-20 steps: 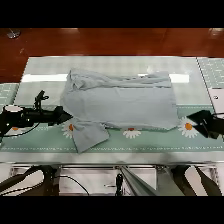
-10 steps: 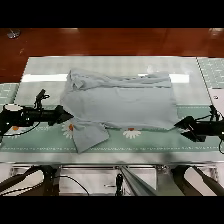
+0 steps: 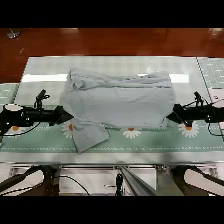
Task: Fold the shirts.
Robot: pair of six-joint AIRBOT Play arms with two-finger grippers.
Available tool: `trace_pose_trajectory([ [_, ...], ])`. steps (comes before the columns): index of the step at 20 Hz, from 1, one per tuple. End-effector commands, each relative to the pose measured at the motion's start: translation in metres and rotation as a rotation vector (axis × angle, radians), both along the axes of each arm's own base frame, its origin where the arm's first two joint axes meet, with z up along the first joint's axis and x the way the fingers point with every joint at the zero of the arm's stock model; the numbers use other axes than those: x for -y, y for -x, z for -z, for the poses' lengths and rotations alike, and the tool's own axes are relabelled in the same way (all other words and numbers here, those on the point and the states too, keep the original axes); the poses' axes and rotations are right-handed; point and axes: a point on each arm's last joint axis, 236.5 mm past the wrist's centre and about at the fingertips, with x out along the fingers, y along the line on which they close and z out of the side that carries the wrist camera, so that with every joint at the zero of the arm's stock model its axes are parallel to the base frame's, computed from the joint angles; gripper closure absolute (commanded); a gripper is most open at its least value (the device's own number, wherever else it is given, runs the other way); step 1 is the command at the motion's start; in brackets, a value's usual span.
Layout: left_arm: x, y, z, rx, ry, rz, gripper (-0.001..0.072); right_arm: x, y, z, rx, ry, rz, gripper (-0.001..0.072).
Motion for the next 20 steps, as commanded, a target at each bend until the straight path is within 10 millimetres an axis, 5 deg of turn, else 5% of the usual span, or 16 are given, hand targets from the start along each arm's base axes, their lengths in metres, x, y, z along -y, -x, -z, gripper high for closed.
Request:
trace_pose_trajectory([
  [1, 0.003, -0.004, -0.019, 0.027, 0.028, 0.038, 0.0687, -0.004, -0.025, -0.03, 0.074, 0.027, -0.133, 0.0682],
  [3, 0.0, -0.038, -0.074, 0.188, 0.022, 0.062, 0.0688, 0.001, -0.066, -0.1, 0.238, 0.06, -0.175, 0.0682],
  [6, -0.008, -0.108, -0.237, 0.64, -0.012, 0.019, 0.0688, 0.012, -0.123, -0.263, 0.603, 0.193, -0.171, 0.0683],
  [7, -0.013, -0.118, -0.302, 0.807, -0.058, 0.01, 0.0688, 0.013, -0.127, -0.316, 0.715, 0.238, -0.172, 0.0682],
  [9, -0.016, -0.108, -0.411, 1.086, -0.169, 0.012, 0.0688, 0.006, -0.106, -0.411, 0.912, 0.321, -0.182, 0.0682],
  [11, -0.022, -0.076, -0.485, 1.272, -0.323, -0.004, 0.0688, -0.006, -0.064, -0.479, 1.078, 0.404, -0.181, 0.0682],
  [15, -0.05, 0.001, -0.554, 1.408, -0.619, -0.15, 0.0688, -0.012, 0.034, -0.536, 1.22, 0.606, -0.125, 0.0682],
  [20, -0.074, 0.106, -0.582, 1.484, -0.884, -0.307, 0.0688, -0.009, 0.131, -0.545, 1.227, 0.775, -0.041, 0.0682],
])
